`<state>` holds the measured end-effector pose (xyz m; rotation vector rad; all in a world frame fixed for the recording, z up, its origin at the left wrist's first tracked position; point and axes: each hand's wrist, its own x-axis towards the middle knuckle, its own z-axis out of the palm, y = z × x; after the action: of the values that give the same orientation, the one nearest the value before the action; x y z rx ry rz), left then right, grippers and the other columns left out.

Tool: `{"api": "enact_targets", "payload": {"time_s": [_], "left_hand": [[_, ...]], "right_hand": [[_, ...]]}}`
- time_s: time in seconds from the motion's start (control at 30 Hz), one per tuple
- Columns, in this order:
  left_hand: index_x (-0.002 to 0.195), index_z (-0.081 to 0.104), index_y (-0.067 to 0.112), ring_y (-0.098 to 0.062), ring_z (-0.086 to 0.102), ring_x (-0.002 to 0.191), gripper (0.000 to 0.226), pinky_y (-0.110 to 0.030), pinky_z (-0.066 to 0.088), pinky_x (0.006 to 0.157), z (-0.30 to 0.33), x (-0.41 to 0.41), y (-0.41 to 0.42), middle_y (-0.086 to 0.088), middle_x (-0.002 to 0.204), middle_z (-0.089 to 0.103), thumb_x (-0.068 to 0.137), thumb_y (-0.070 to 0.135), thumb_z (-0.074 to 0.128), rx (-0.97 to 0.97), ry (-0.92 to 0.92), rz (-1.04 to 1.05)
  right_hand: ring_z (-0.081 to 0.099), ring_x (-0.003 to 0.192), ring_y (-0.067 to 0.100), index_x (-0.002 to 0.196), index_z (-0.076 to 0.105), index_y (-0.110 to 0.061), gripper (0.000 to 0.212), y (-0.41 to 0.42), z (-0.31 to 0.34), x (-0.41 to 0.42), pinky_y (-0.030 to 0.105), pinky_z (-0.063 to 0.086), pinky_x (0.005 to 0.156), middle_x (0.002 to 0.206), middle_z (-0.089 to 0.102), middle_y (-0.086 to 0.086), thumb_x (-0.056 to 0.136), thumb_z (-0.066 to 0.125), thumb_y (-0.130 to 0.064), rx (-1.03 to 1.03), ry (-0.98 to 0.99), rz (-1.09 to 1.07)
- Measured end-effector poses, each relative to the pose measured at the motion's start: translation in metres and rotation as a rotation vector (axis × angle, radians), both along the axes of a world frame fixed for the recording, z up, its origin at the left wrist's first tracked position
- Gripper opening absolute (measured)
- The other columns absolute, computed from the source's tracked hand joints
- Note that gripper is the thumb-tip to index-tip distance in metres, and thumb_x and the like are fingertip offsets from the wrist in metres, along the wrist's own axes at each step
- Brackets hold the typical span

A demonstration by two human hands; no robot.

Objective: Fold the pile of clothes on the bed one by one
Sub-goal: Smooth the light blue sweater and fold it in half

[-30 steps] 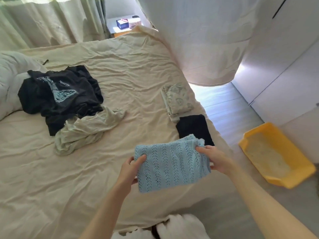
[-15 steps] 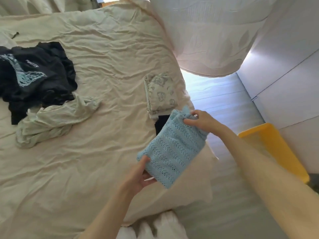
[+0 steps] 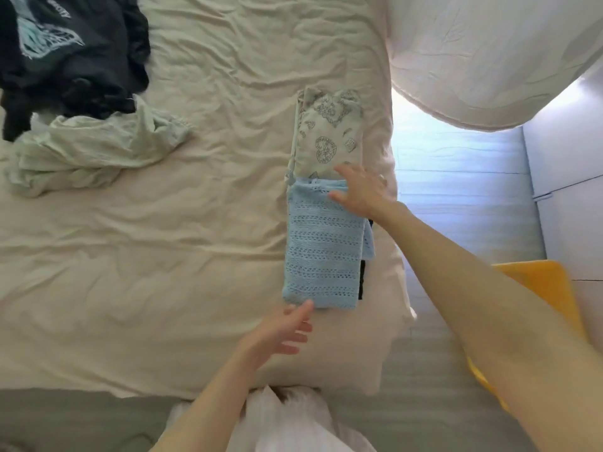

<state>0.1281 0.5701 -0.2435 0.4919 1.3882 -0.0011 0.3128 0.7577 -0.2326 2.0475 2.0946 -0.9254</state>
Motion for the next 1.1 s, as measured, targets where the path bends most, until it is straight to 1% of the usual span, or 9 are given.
{"api": "enact_targets", "payload": {"time_s": [0.1, 0.17, 0.27, 0.37, 0.47, 0.57, 0.73, 0.9, 1.1], "left_hand": [[0.077, 0.059, 0.012, -0.022, 0.063, 0.076, 0.041, -0.035, 0.049, 0.071, -0.014, -0.007, 0.015, -0.002, 0.076, 0.067, 0.09, 0.05, 0.05, 0.434, 0.442, -0.091], [0.086, 0.057, 0.016, -0.023, 0.061, 0.087, 0.028, -0.032, 0.044, 0.071, -0.024, -0.011, 0.036, 0.002, 0.085, 0.064, 0.089, 0.043, 0.055, 0.662, 0.563, 0.057], [0.132, 0.043, 0.017, -0.023, 0.043, 0.125, 0.05, -0.038, 0.036, 0.104, -0.044, -0.011, 0.075, -0.007, 0.133, 0.046, 0.09, 0.041, 0.056, 0.684, 0.428, 0.058], [0.147, 0.021, 0.026, -0.016, 0.034, 0.134, 0.064, -0.037, 0.028, 0.112, -0.06, -0.003, 0.104, 0.001, 0.148, 0.032, 0.093, 0.047, 0.048, 0.604, 0.185, -0.018], [0.149, 0.019, 0.026, -0.012, 0.038, 0.132, 0.064, -0.039, 0.031, 0.112, -0.069, 0.007, 0.109, 0.005, 0.149, 0.034, 0.094, 0.046, 0.046, 0.637, 0.125, -0.055], [0.146, 0.025, 0.031, -0.011, 0.046, 0.125, 0.063, -0.039, 0.038, 0.106, -0.072, 0.01, 0.101, 0.008, 0.142, 0.042, 0.09, 0.049, 0.051, 0.604, 0.137, 0.076], [0.127, 0.04, 0.04, 0.006, 0.052, 0.108, 0.037, -0.027, 0.045, 0.091, -0.062, 0.011, 0.095, 0.026, 0.118, 0.051, 0.092, 0.043, 0.052, 0.629, 0.125, 0.124], [0.121, 0.047, 0.038, 0.005, 0.058, 0.1, 0.029, -0.018, 0.046, 0.076, -0.035, 0.003, 0.092, 0.024, 0.11, 0.058, 0.093, 0.039, 0.052, 0.657, 0.145, 0.202], [0.121, 0.048, 0.029, -0.001, 0.059, 0.102, 0.029, -0.024, 0.048, 0.082, 0.023, -0.009, 0.086, 0.017, 0.11, 0.061, 0.094, 0.035, 0.053, 0.917, 0.293, 0.305]], "right_hand": [[0.02, 0.142, 0.023, 0.146, 0.032, -0.021, 0.057, -0.035, -0.016, 0.009, 0.046, 0.02, 0.114, 0.153, 0.029, 0.003, 0.095, 0.051, -0.04, 0.124, 0.044, -0.108], [0.035, 0.133, 0.026, 0.139, 0.041, -0.014, 0.052, -0.065, -0.026, 0.013, 0.04, 0.03, 0.108, 0.142, 0.042, 0.008, 0.094, 0.053, -0.036, 0.174, 0.206, -0.378], [0.047, 0.119, 0.026, 0.13, 0.047, -0.009, 0.052, -0.101, -0.041, 0.01, 0.034, 0.039, 0.096, 0.126, 0.051, 0.009, 0.091, 0.057, -0.042, 0.072, 0.305, -0.753], [0.035, 0.13, 0.024, 0.139, 0.042, -0.01, 0.067, -0.111, -0.053, 0.011, 0.031, 0.027, 0.105, 0.138, 0.044, 0.009, 0.089, 0.056, -0.051, -0.008, 0.281, -0.767], [0.034, 0.129, 0.018, 0.138, 0.045, -0.017, 0.067, -0.106, -0.051, 0.01, 0.026, 0.026, 0.101, 0.136, 0.044, 0.0, 0.086, 0.054, -0.058, 0.044, 0.331, -0.763], [0.039, 0.119, 0.019, 0.129, 0.054, -0.019, 0.06, -0.105, -0.046, -0.004, 0.038, 0.034, 0.102, 0.122, 0.047, 0.0, 0.083, 0.058, -0.058, 0.076, 0.229, -0.688], [0.056, 0.109, 0.021, 0.12, 0.054, -0.012, 0.052, -0.096, -0.043, -0.021, 0.04, 0.045, 0.095, 0.116, 0.058, 0.004, 0.083, 0.065, -0.047, -0.203, 0.446, -0.839], [0.056, 0.096, 0.014, 0.109, 0.054, -0.018, 0.037, -0.09, -0.015, -0.034, 0.029, 0.046, 0.081, 0.102, 0.06, -0.005, 0.083, 0.065, -0.042, -0.114, 0.527, -0.765], [0.062, 0.083, -0.001, 0.101, 0.059, -0.025, 0.024, -0.083, 0.035, -0.04, 0.017, 0.051, 0.07, 0.091, 0.065, -0.014, 0.082, 0.07, -0.035, -0.008, 0.819, -0.671]]}}
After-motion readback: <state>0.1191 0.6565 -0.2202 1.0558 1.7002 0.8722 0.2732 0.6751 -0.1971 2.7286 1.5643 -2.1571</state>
